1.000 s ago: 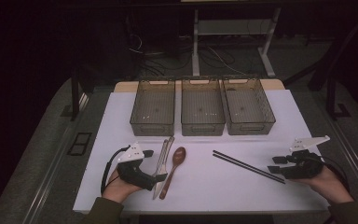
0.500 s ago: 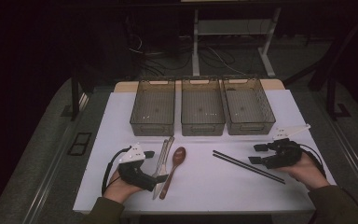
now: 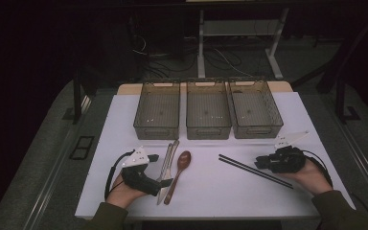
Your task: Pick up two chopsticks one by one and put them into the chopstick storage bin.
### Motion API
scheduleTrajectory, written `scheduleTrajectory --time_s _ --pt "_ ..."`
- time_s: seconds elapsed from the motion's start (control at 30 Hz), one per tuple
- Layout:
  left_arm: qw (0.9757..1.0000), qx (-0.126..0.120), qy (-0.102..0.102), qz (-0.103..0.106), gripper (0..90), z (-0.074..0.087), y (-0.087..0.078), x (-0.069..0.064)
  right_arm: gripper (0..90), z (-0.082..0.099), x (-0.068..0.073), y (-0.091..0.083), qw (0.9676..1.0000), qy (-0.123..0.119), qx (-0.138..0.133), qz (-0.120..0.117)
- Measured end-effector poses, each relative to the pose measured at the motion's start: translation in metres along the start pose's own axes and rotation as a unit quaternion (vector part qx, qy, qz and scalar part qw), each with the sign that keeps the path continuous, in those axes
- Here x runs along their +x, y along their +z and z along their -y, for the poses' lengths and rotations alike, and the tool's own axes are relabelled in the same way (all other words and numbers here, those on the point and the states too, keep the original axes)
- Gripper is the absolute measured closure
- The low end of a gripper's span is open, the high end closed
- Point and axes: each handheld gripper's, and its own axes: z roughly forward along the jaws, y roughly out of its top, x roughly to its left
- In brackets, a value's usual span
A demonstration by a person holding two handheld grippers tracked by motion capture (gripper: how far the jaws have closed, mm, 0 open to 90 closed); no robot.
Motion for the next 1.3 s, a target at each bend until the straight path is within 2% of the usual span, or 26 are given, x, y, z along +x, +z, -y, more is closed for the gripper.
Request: scheduleTrajectory --time_s 0.2,0.5,1.3 --pt "1.0000 0.002 -0.001 0.000 0.0 0.000 0.000 0.000 75.5 0.003 0.003 0.009 0.9996 -0.014 0.023 0.007" --pt "1.0000 0.002 -0.001 -0.001 0.0 0.000 0.000 0.000 76.7 0.002 0.006 0.017 0.9989 -0.028 0.036 0.011" --pt "1.0000 0.000 -0.001 -0.002 0.0 0.000 -0.001 0.000 84.1 0.003 0.006 0.022 0.9981 -0.041 0.039 0.025"
